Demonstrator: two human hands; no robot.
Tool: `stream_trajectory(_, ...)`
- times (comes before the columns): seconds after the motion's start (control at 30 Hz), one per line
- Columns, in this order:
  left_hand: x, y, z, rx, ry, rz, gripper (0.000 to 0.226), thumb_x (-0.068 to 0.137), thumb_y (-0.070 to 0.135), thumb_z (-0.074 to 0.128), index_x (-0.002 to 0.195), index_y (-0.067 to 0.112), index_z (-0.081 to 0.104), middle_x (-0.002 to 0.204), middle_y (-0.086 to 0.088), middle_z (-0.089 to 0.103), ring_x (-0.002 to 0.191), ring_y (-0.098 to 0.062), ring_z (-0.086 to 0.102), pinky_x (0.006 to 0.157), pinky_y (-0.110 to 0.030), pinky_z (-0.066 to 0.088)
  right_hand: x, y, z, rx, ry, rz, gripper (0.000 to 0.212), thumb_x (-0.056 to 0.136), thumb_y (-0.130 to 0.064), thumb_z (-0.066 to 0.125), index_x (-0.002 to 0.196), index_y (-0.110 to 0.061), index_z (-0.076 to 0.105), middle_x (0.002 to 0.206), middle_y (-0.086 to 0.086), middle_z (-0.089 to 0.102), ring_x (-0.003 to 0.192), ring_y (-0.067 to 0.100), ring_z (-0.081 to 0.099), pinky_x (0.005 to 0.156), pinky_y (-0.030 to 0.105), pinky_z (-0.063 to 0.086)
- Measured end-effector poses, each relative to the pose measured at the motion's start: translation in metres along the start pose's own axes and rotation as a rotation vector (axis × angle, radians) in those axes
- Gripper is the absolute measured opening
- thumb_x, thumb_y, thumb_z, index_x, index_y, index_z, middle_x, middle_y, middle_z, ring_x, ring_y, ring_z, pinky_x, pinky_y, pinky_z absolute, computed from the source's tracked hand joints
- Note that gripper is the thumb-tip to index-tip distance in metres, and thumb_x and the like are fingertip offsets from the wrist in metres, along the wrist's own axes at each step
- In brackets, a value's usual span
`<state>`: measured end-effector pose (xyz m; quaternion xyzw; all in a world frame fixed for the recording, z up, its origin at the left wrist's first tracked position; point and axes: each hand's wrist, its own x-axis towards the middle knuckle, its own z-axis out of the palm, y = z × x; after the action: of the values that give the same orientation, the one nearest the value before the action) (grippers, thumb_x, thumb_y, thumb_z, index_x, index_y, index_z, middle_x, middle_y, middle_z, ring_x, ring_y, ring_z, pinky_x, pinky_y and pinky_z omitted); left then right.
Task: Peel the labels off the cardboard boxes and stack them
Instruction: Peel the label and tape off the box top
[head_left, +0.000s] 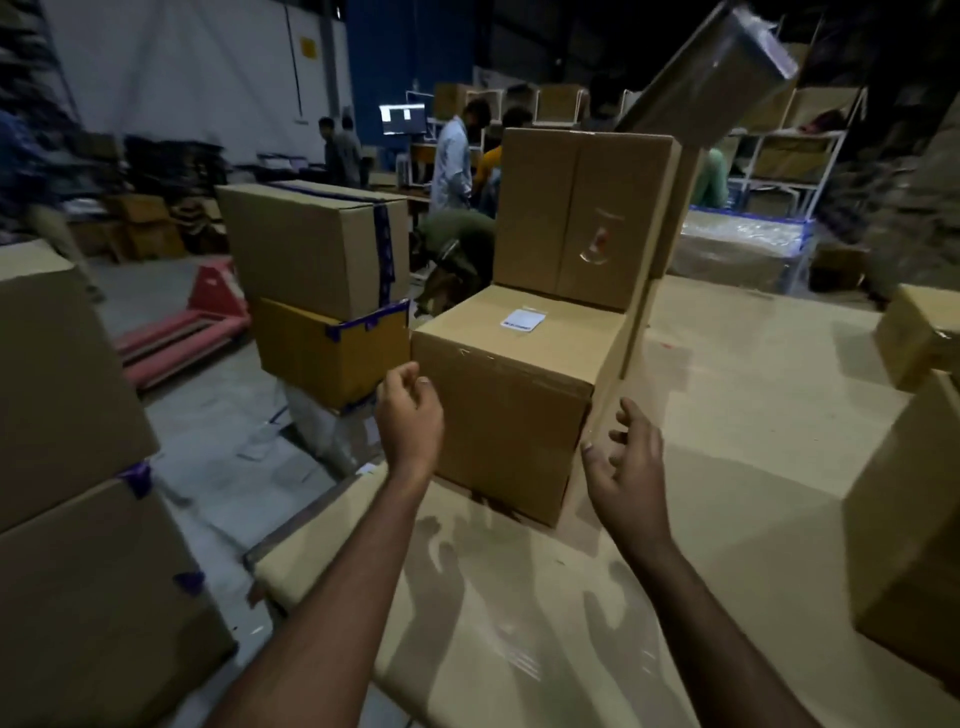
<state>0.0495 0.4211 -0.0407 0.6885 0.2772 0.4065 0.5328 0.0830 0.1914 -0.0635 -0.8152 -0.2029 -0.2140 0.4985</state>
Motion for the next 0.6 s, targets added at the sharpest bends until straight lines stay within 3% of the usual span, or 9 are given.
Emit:
stream_trajectory(0.1, 0.023, -0.017, 0.006, 0.016, -0.044, -0.101, 0.031, 0.101, 0.031, 0.051, 0.13, 0.019, 0.051, 0.127, -0.004, 0.055, 0.109, -0.02, 0.058, 0.094, -0.043, 0.054, 0.004, 0.009, 0.011, 0.011, -0.055, 0.113, 0.068, 0.095, -0.025, 0.061, 0.153, -0.015, 0.026, 0.148, 0.008, 0.035, 0.126, 0.021, 0.047, 0.095, 0.038, 0.048)
stream_trajectory(0.27, 0.054, -0.008, 0.012, -0.032, -0.042, -0.215, 0.051, 0.099, 0.05, 0.049, 0.141, 0.021, 0.045, 0.134, -0.002, 0.049, 0.114, -0.022, 0.052, 0.1, -0.047, 0.048, 0.024, 0.012, 0.02, 0.148, -0.196, 0.295, 0.087, 0.092, -0.04, 0.066, 0.157, -0.021, 0.011, 0.16, 0.011, 0.024, 0.143, 0.028, 0.034, 0.111, 0.047, 0.039)
stream_trajectory(0.4, 0.071, 0.007, 0.018, -0.136, -0.203, -0.306, 0.064, 0.101, 0.057, 0.04, 0.155, 0.026, 0.027, 0.156, -0.008, 0.036, 0.139, -0.031, 0.039, 0.111, -0.05, 0.034, 0.054, -0.002, 0.013, 0.274, -0.281, 0.48, 0.115, 0.075, -0.069, 0.063, 0.156, -0.033, -0.01, 0.166, 0.008, 0.003, 0.15, 0.033, 0.017, 0.116, 0.056, 0.029)
stream_trajectory(0.47, 0.074, 0.014, 0.02, -0.157, -0.293, -0.314, 0.061, 0.102, 0.054, 0.04, 0.156, 0.027, 0.029, 0.157, -0.007, 0.037, 0.141, -0.029, 0.037, 0.112, -0.047, 0.031, 0.062, -0.007, 0.01, 0.342, -0.353, 0.527, 0.116, 0.075, -0.07, 0.062, 0.155, -0.036, -0.014, 0.166, 0.004, 0.003, 0.15, 0.033, 0.017, 0.116, 0.057, 0.027)
stream_trajectory(0.53, 0.073, 0.017, 0.021, -0.158, -0.323, -0.317, 0.059, 0.102, 0.051, 0.043, 0.155, 0.026, 0.032, 0.155, -0.007, 0.04, 0.14, -0.028, 0.038, 0.112, -0.046, 0.031, 0.065, -0.013, 0.009, 0.412, -0.434, 0.528, 0.102, 0.086, -0.059, 0.061, 0.156, -0.033, -0.008, 0.159, -0.003, 0.023, 0.143, 0.027, 0.029, 0.11, 0.05, 0.035)
stream_trajectory(0.6, 0.071, 0.017, 0.02, -0.171, -0.327, -0.32, 0.059, 0.102, 0.048, 0.045, 0.154, 0.024, 0.033, 0.153, -0.007, 0.041, 0.139, -0.028, 0.039, 0.112, -0.046, 0.031, 0.063, -0.018, 0.008, 0.438, -0.472, 0.472, 0.081, 0.095, -0.045, 0.058, 0.155, -0.031, 0.005, 0.138, -0.007, 0.037, 0.122, 0.015, 0.045, 0.084, 0.023, 0.051)
